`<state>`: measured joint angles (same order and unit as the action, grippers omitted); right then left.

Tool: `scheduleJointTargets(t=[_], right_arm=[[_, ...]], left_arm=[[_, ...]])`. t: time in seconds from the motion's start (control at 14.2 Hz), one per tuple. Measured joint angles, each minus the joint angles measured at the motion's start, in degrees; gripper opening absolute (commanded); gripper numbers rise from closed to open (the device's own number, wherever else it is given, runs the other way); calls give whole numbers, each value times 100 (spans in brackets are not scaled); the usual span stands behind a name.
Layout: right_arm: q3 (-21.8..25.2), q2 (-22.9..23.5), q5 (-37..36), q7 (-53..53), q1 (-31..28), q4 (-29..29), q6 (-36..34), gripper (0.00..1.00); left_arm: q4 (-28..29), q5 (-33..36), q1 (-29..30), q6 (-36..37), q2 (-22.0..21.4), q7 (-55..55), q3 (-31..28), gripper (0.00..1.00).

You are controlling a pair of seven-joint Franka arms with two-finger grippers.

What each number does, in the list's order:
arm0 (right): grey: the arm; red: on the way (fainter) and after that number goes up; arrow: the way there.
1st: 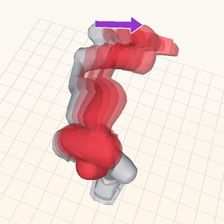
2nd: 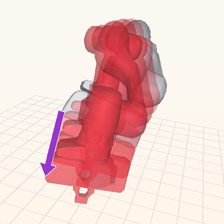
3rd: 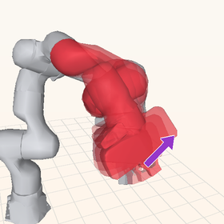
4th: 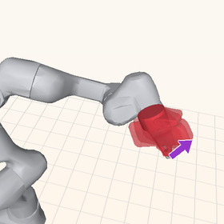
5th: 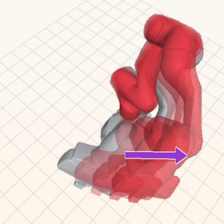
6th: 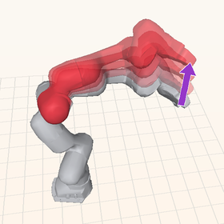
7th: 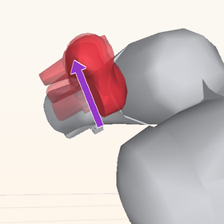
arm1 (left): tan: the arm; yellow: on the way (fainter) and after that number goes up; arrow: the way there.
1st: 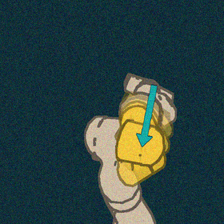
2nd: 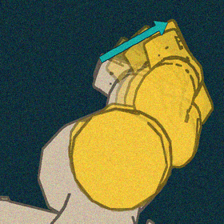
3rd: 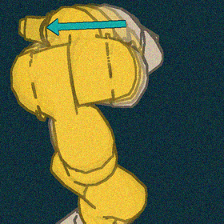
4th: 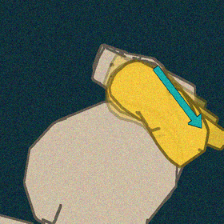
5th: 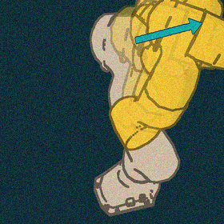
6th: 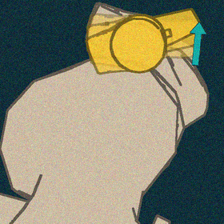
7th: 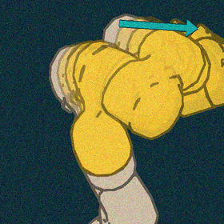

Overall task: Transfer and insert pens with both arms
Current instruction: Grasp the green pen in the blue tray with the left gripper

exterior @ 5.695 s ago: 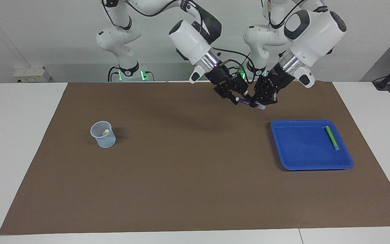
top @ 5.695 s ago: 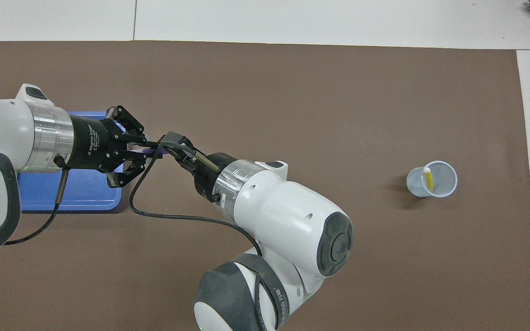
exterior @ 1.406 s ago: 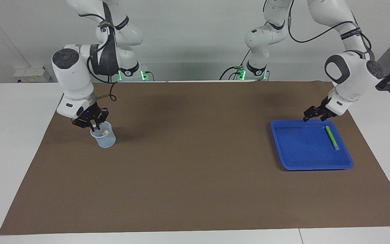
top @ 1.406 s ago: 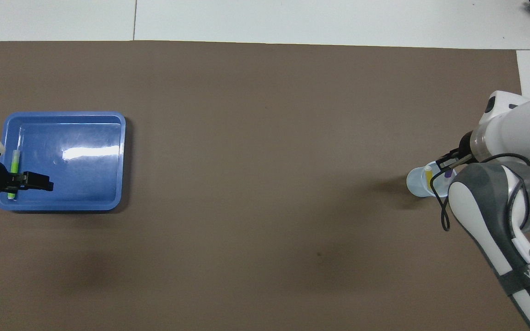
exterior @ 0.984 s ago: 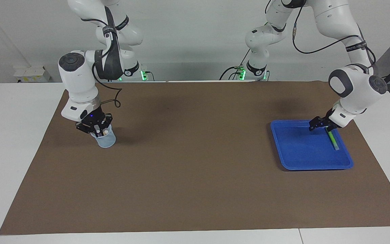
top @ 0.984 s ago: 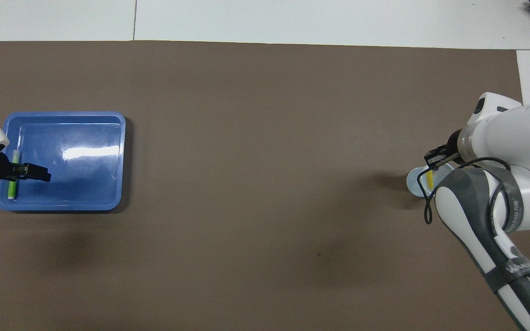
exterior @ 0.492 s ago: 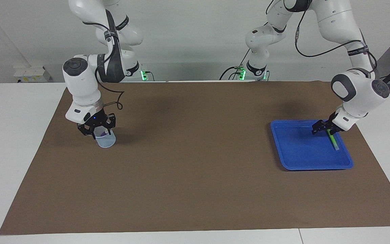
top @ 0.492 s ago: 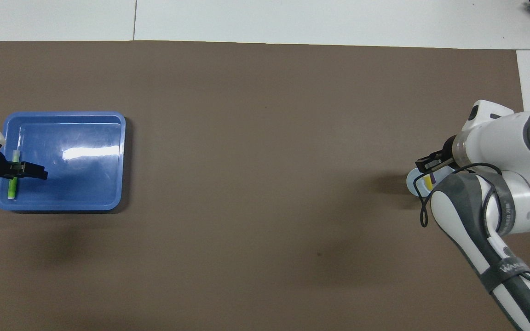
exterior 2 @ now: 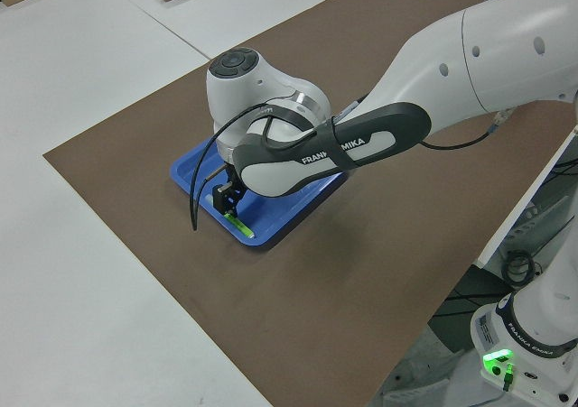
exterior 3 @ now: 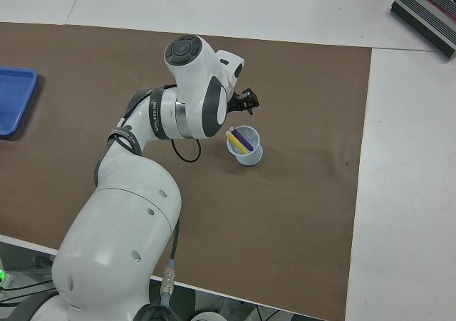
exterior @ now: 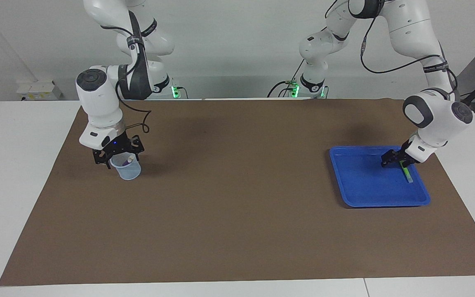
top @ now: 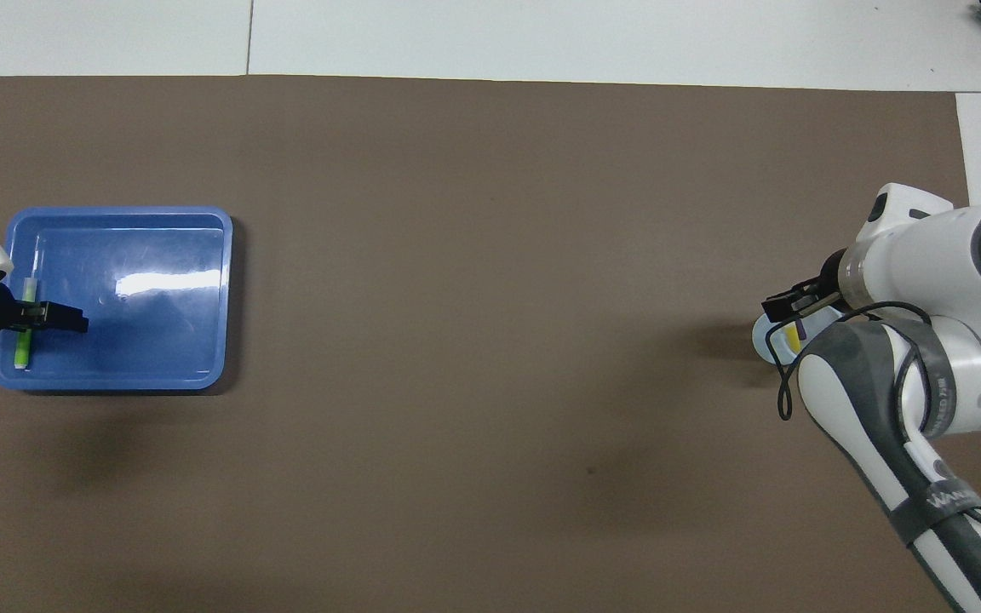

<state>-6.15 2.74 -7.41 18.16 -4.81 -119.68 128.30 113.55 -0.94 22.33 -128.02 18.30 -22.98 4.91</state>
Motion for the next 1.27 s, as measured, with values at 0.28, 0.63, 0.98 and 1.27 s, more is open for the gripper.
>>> scheduleJointTargets(t=[0.28,0.63,0.98,1.27], right_arm=[[-40,-88,0,0,17,21,-32,100],[-286,-239,0,0,25,150,-38,100],[-479,-260,26,-6,45,284,-38,100],[-477,-268,376,-7,44,286,-43,100]], left_arm=[[-3,69,53,-74,27,-1,4,100],[-140,75,91,-65,114,-5,34,100],[-211,75,91,-81,234,-5,65,100],[-226,75,90,-81,255,-6,66,62]])
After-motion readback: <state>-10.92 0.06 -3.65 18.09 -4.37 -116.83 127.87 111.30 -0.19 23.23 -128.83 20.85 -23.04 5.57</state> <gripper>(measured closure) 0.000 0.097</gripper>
